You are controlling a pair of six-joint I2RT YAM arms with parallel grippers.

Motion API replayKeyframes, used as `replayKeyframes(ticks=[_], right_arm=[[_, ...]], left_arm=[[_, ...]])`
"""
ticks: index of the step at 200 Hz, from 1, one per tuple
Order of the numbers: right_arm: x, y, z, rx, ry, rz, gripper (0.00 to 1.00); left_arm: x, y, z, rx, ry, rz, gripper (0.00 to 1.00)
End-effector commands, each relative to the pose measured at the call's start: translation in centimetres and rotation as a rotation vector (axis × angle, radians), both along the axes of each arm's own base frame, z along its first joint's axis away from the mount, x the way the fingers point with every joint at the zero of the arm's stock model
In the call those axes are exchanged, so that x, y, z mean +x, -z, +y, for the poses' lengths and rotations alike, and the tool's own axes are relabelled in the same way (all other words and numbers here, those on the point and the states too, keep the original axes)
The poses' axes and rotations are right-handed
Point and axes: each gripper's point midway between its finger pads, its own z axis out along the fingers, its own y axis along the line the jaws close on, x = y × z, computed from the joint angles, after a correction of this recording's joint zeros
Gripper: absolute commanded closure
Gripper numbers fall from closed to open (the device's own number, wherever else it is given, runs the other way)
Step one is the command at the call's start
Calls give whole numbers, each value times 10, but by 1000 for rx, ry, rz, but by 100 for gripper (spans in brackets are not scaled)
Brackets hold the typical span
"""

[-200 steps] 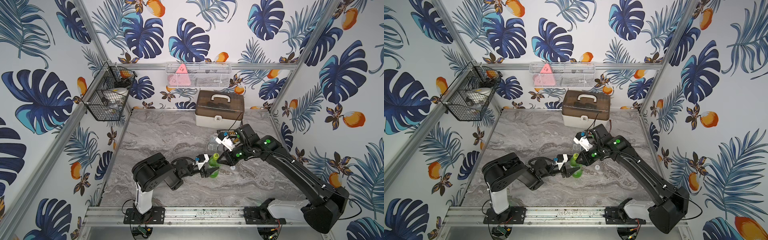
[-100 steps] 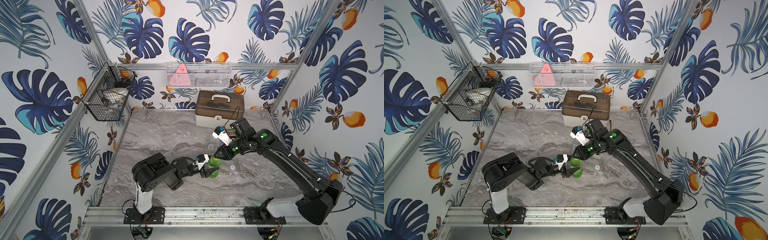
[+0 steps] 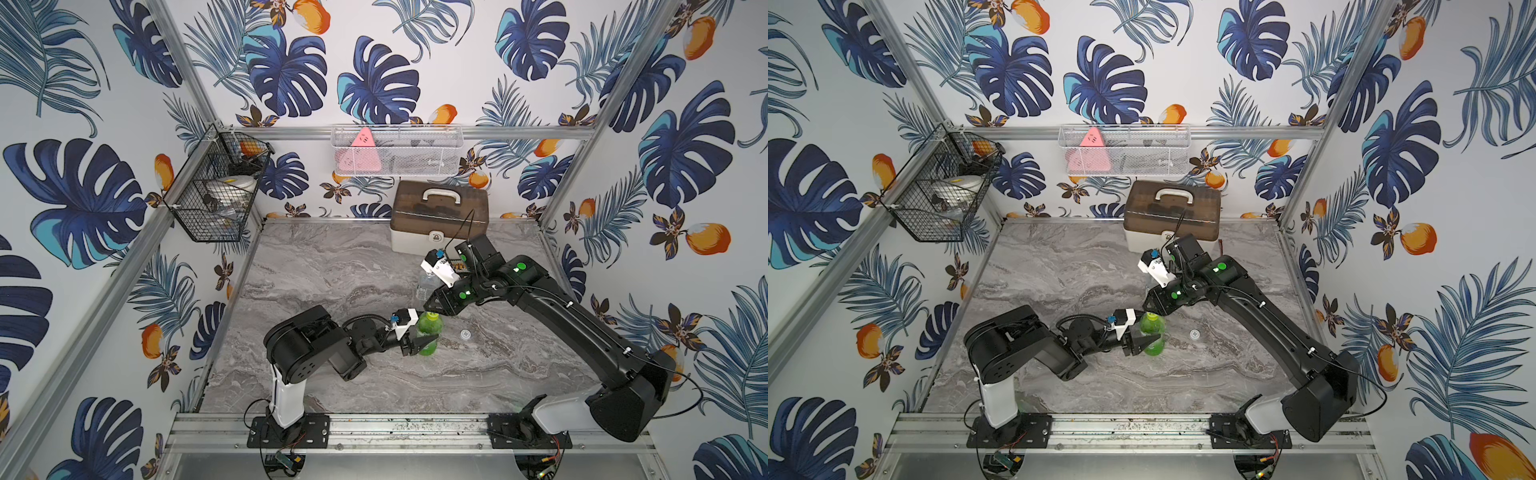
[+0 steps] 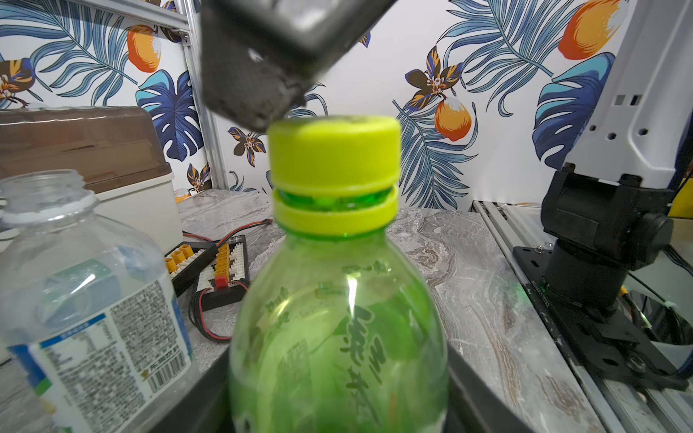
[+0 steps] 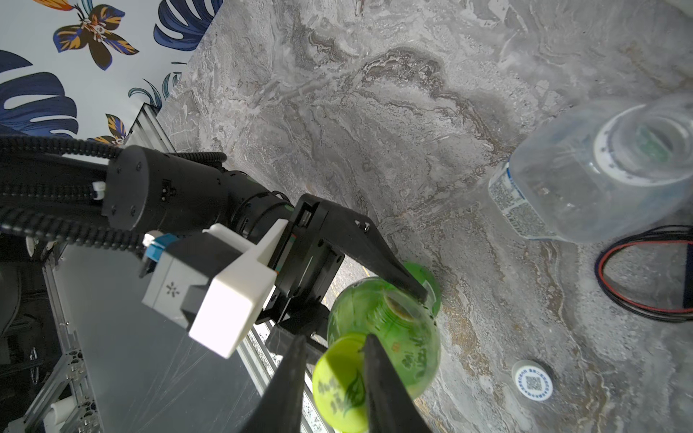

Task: Screw on the bottle caps
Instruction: Screw the bottle cap onto the plastic bottle.

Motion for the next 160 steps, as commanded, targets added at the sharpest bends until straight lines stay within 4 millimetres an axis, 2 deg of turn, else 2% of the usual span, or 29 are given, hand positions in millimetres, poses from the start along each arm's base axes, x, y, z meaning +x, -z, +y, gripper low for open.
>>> replayKeyframes(ticks=[1,33,72,118,160], right_arm=[[0,7,-4,-26,1,-7,71],[-6,8,-7,-22,2,-1,73],[-25,4,-8,5,-33,49,78],[-46,20,-22,-26,-16,120,79],[-64,9,-29,-13,-29,134,75]], left_arm=[[1,22,2,63,-12,51,32],[2,22,3,62,-17,50,32],[6,23,4,60,-41,58,33],[9,22,5,57,-54,64,33],[11,22,5,55,-67,66,33]])
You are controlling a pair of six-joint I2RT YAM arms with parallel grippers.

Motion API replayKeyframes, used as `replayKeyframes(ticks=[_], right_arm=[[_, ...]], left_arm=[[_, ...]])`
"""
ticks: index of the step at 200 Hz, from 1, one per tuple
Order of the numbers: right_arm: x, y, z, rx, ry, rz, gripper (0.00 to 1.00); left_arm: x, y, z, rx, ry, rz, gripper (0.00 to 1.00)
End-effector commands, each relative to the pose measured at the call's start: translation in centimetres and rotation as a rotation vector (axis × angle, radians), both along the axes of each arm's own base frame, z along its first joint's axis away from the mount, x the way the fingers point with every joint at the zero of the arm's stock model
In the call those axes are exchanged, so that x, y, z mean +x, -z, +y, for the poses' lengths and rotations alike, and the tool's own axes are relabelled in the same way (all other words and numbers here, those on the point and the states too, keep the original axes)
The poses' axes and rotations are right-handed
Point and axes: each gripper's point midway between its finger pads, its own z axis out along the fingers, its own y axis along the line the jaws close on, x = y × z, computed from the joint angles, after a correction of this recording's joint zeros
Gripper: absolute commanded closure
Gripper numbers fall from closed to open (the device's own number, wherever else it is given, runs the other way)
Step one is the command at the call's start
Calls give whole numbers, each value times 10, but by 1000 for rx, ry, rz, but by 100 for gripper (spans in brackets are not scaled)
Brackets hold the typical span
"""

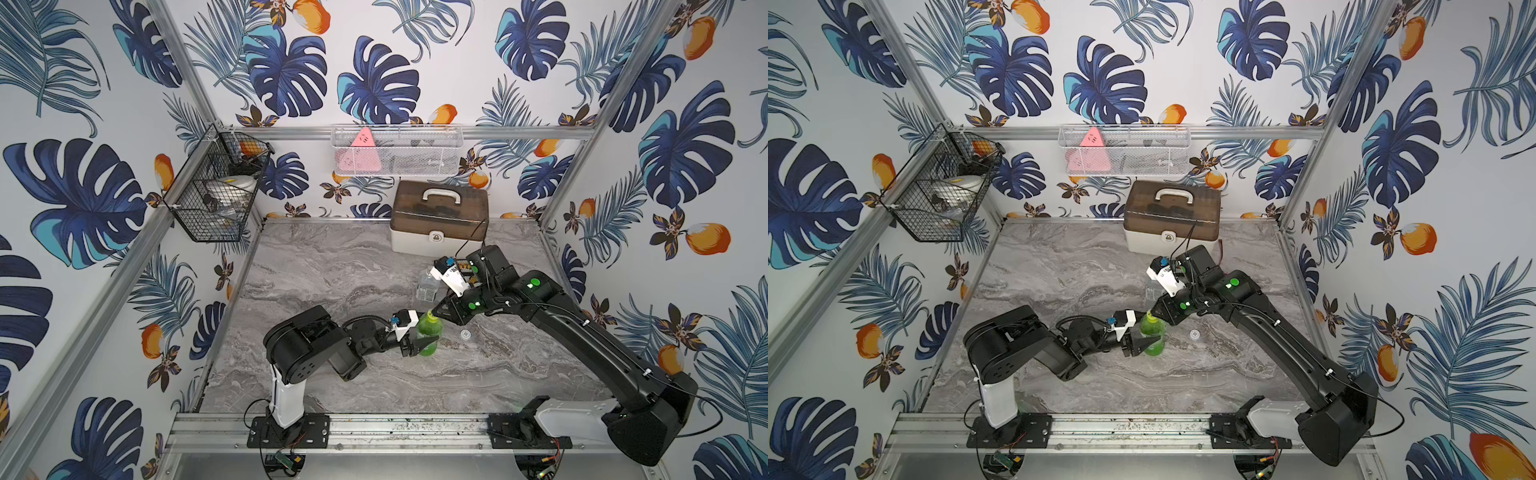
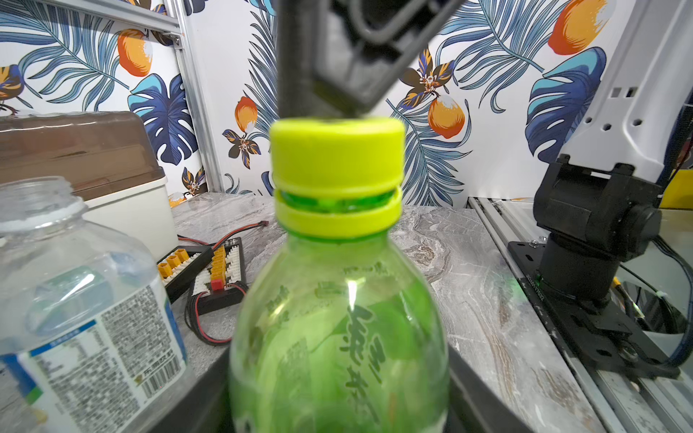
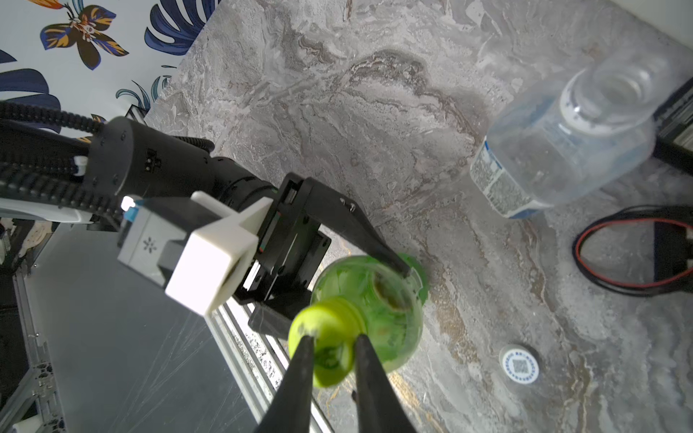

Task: Screw on the bottle caps
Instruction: Screw the bottle cap onto the plastic bottle.

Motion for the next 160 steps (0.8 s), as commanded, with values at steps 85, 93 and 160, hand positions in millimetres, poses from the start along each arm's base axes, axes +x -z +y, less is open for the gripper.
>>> replayKeyframes(ticks=[85,93,160], right_arm=[[-9,-25,-34,-375,-80,-38,50],[-9,-23,-30,-391,-98,-41,49],[1,-24,1,-480,-152,-125,48]], left_arm=[[5,14,1,51,-23,25,33],[5,13,1,52,-22,17,33],[9,-7,5,41,-64,-68,33]])
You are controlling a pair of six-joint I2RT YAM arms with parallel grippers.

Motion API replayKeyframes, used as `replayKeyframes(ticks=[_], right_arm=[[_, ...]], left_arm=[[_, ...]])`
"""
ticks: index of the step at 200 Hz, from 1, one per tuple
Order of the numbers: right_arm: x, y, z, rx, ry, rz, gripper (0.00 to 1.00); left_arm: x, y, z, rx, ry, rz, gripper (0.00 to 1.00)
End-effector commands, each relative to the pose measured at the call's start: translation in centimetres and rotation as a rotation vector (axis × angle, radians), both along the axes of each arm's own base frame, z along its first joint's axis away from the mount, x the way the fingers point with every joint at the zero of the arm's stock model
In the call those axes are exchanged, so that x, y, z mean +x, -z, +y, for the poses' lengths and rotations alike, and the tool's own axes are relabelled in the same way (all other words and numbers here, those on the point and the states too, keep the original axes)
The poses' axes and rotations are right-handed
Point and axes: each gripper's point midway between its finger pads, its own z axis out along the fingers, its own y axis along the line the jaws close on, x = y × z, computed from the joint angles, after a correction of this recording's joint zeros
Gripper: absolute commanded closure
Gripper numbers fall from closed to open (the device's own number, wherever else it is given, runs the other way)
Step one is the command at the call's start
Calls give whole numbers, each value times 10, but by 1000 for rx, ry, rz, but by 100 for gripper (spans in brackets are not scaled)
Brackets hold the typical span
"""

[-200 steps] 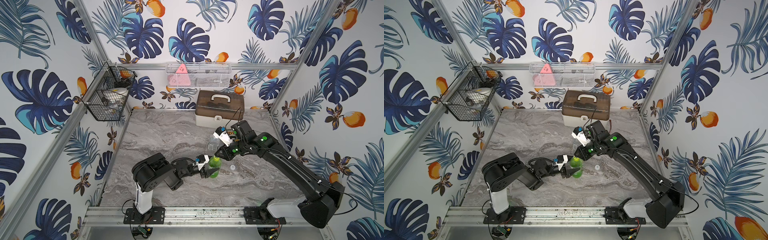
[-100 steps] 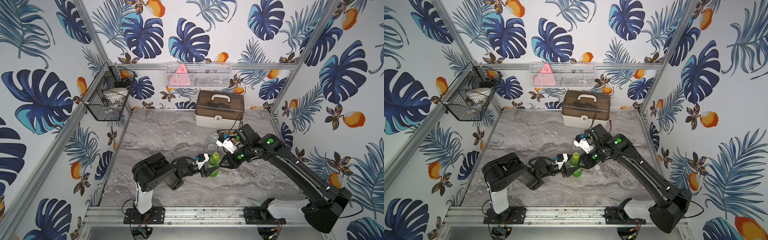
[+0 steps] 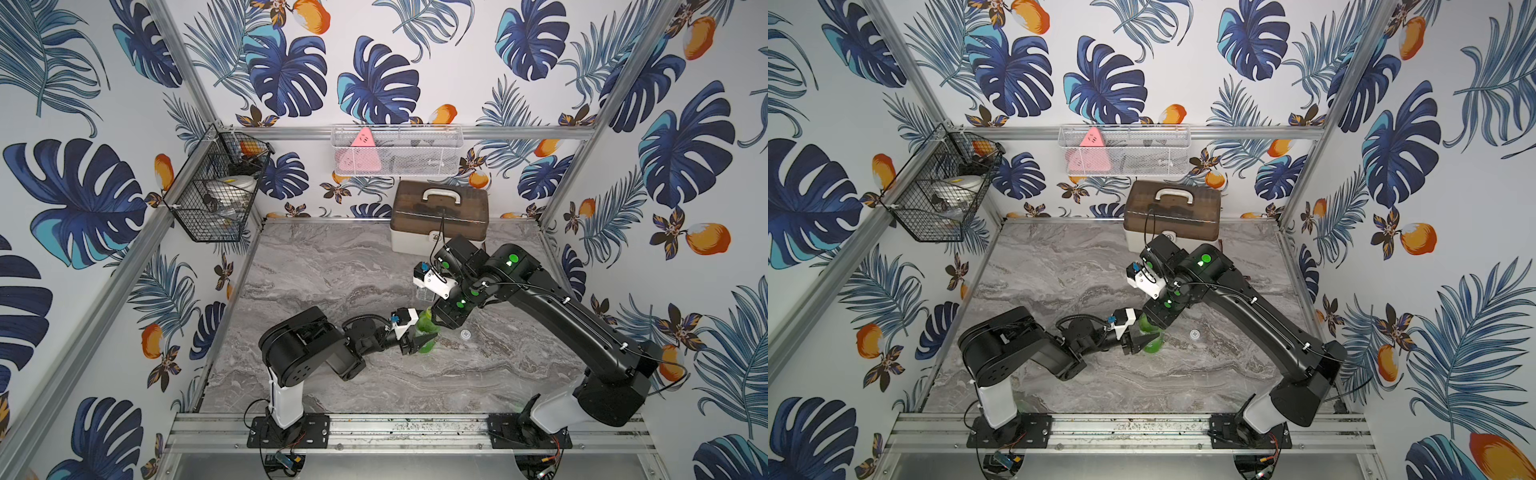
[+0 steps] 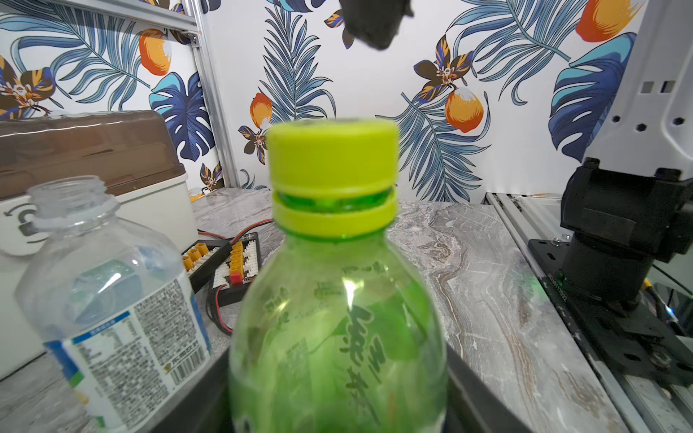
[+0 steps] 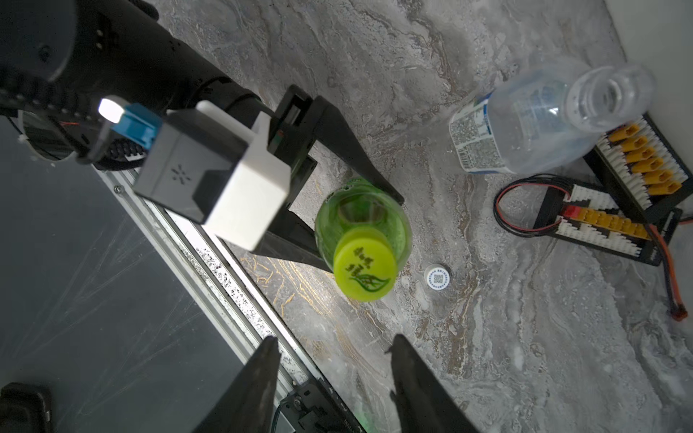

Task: Screw on the bottle caps
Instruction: Screw the bottle cap onto the plastic bottle.

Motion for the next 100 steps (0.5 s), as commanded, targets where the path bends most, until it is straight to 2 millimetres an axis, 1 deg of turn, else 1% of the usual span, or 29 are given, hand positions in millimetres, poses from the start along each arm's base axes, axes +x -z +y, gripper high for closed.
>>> replayKeyframes(ticks=[1,20,32,41,48,61,66,75,85,90,100], right_arm=[[9,2,-4,-66,17,-46,48],[16,1,-1,-62,49,-69,48],[22,-3,2,-43,84,-87,48],[26,-11,6,-13,111,-99,48],[27,-18,10,23,125,-102,48],[29,-34,15,113,142,-118,48],[31,-44,16,157,150,-143,47],[34,-60,13,215,161,-199,44],[36,-78,6,269,169,-283,36],[35,-87,3,301,167,-322,31],[32,-105,-1,368,156,-390,22]], left_arm=[[4,-2,2,24,-23,-42,33],[7,-5,2,44,-42,-58,34],[10,-12,3,57,-60,-88,33],[16,-17,5,76,-82,-101,33],[22,-25,7,85,-94,-109,33],[30,-33,9,126,-102,-115,33],[31,-35,10,146,-102,-122,33],[34,-39,12,180,-108,-134,33],[37,-43,17,210,-112,-135,33],[39,-47,20,219,-115,-140,33],[41,-47,27,254,-115,-135,33]])
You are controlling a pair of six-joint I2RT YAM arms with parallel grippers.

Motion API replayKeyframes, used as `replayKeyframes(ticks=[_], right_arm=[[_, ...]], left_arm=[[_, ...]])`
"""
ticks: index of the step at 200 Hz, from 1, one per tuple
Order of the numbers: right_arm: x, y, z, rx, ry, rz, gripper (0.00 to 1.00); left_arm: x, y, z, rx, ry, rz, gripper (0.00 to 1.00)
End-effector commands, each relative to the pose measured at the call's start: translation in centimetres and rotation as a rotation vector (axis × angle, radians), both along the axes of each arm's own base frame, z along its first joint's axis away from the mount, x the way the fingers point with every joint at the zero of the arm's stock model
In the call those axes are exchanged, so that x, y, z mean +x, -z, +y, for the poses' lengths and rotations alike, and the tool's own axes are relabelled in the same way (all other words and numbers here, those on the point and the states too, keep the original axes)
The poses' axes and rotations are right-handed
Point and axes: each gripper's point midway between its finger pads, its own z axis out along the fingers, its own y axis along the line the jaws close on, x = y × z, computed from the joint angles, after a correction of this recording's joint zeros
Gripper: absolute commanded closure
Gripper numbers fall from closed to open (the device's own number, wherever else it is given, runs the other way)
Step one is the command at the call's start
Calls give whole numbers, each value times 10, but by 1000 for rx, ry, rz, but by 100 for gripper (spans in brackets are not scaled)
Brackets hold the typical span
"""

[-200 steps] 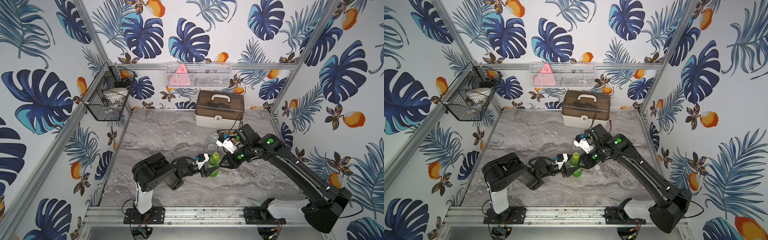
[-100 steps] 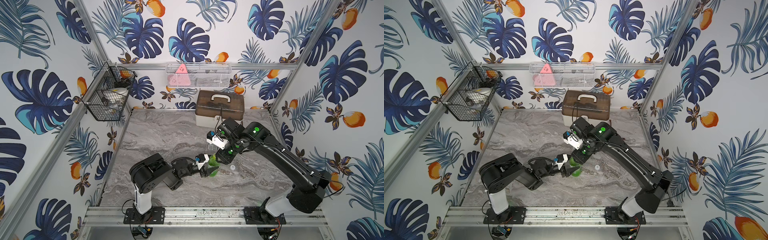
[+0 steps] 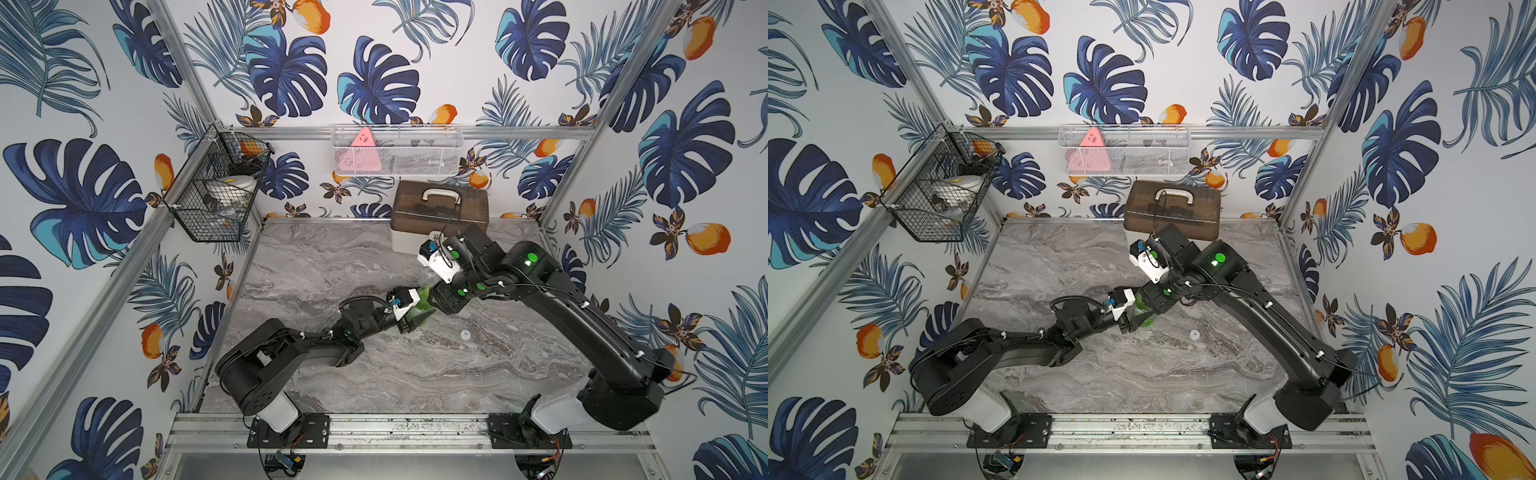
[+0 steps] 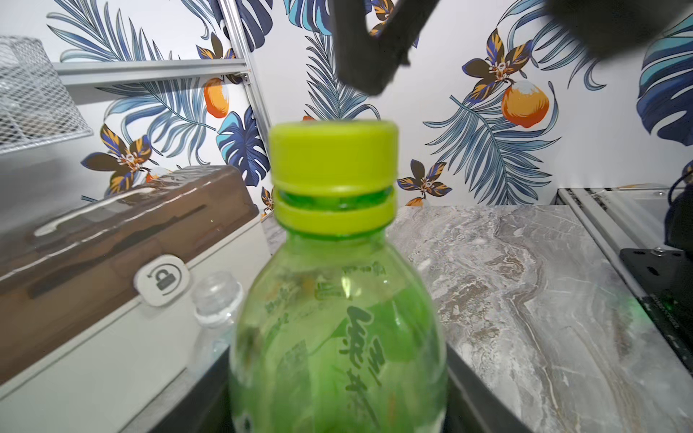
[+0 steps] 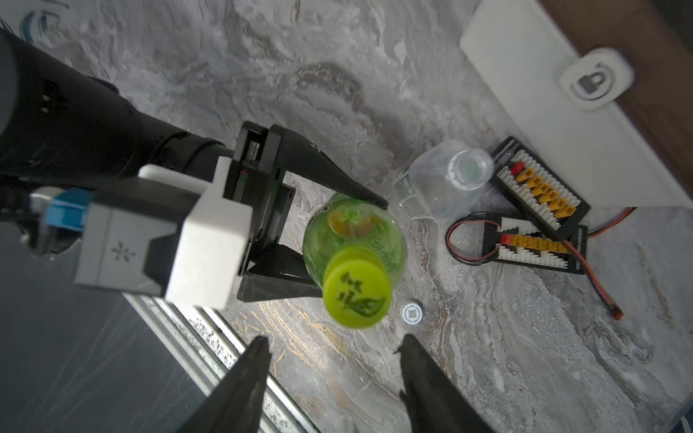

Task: Screw on the bottle caps
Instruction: Screw the bottle cap onto the plastic bottle.

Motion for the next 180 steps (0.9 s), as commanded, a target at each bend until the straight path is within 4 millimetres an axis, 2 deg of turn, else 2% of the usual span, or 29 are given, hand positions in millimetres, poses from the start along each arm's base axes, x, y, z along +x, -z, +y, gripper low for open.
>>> replayKeyframes(ticks=[1,4,7,10,26,41,54,65,86,122,153,180], right_arm=[[5,-44,0,161,4,-185,21],[4,-50,-1,183,4,-206,15],[3,-54,-2,198,4,-224,3],[2,-58,-4,216,4,-241,0],[-8,-69,-6,285,-42,-312,0],[-12,-71,-7,328,-45,-331,0],[-14,-61,-4,298,-90,-329,0],[-13,-43,-2,205,-149,-322,0],[-21,-8,6,20,-387,-284,15],[-38,7,22,-60,-748,-377,24],[-37,21,27,-95,-882,-347,38],[-21,19,28,-115,-861,-398,39]], left_arm=[[4,21,11,159,0,28,33],[4,19,12,168,2,23,33],[4,19,14,183,2,23,33],[5,18,15,194,2,19,33],[4,14,21,243,13,10,33],[1,9,26,264,28,4,33],[-3,8,29,292,47,-2,33],[-6,9,31,320,58,-4,33],[-9,10,39,343,69,-10,33],[-13,9,42,387,97,-39,34],[-21,2,41,371,141,-66,34],[-27,-3,39,351,171,-75,34]])
